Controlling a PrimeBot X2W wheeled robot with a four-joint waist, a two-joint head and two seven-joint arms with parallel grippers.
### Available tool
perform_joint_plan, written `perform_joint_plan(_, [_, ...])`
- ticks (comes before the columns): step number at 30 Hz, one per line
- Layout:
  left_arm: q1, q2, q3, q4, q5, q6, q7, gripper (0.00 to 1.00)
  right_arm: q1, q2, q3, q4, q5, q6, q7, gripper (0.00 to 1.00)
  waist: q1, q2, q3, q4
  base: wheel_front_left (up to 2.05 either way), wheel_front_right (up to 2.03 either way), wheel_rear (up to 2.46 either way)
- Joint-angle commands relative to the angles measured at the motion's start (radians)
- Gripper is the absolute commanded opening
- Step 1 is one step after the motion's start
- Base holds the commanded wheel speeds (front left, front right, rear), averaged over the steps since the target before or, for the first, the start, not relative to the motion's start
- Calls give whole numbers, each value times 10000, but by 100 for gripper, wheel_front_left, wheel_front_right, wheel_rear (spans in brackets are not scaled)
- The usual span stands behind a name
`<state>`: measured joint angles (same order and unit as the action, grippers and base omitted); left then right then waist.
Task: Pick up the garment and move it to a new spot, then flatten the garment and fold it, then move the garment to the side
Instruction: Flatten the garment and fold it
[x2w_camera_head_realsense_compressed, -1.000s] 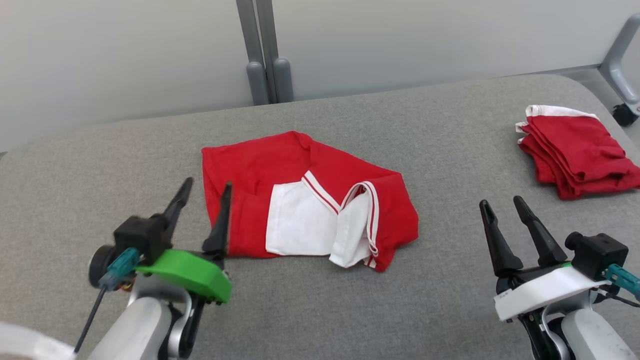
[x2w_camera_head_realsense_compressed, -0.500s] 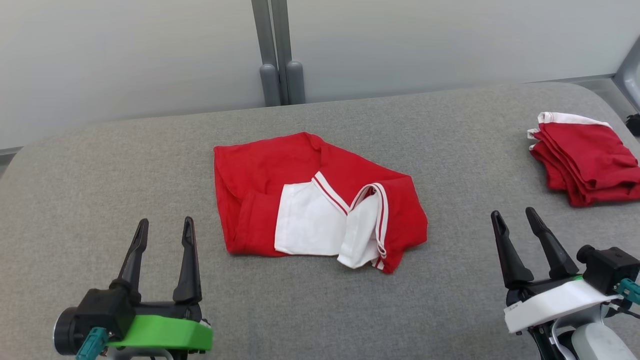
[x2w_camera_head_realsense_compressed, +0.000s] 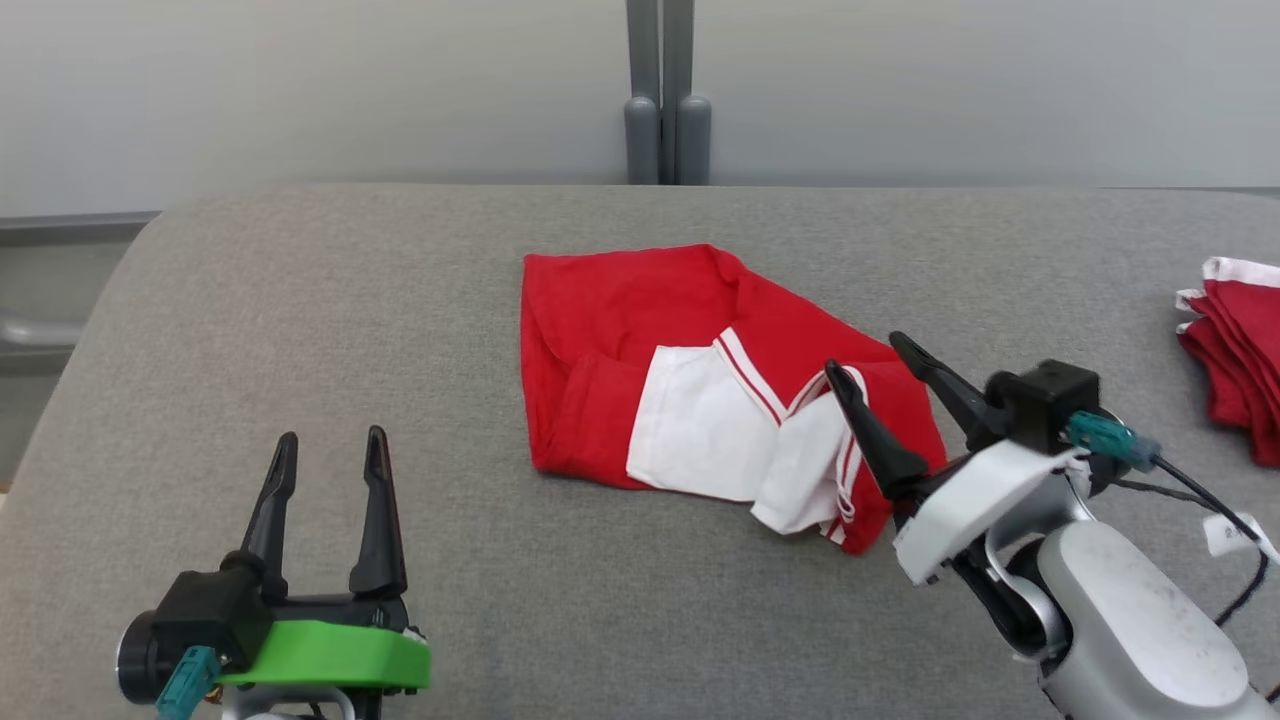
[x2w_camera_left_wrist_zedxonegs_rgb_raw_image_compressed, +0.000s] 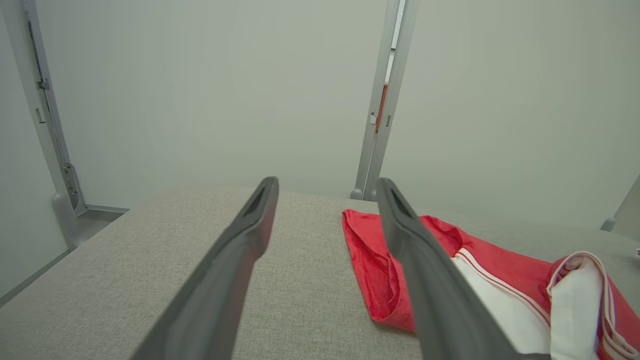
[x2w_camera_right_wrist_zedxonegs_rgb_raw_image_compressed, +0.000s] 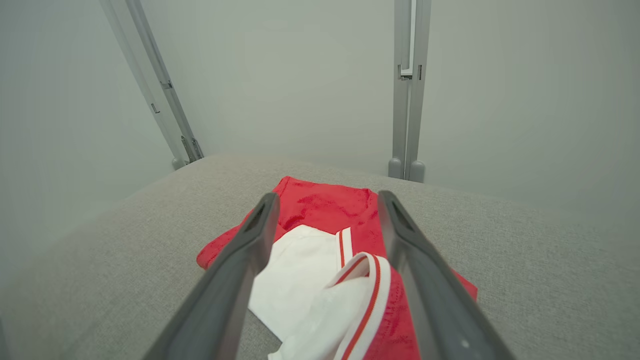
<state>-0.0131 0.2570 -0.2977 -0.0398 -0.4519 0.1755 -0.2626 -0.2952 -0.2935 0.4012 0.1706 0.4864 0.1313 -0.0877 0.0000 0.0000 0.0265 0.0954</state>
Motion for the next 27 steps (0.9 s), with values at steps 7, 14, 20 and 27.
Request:
perform_joint_plan(7, [-515,-456,-36,349,147,-396,-25,100,-2076,-136,2028,1828,-69,-12,1838,100,0,0,664,1456,0,0,0])
perform_joint_plan(14, [-694,-874,49,729,259,-674,-18,100,-3066,-256,3847,3633,710,-12,3182,100,0,0,808,2292,0,0,0])
perform_joint_plan(20, [-638,-1043,259,941,367,-868,-18,100,-3334,-382,4658,4460,1083,-12,3470,100,0,0,815,2562,0,0,0])
perform_joint_plan(27, [-664,-1153,525,1033,516,-1063,-18,100,-3577,-505,4906,5121,964,-12,2881,0,0,0,817,2308,0,0,0])
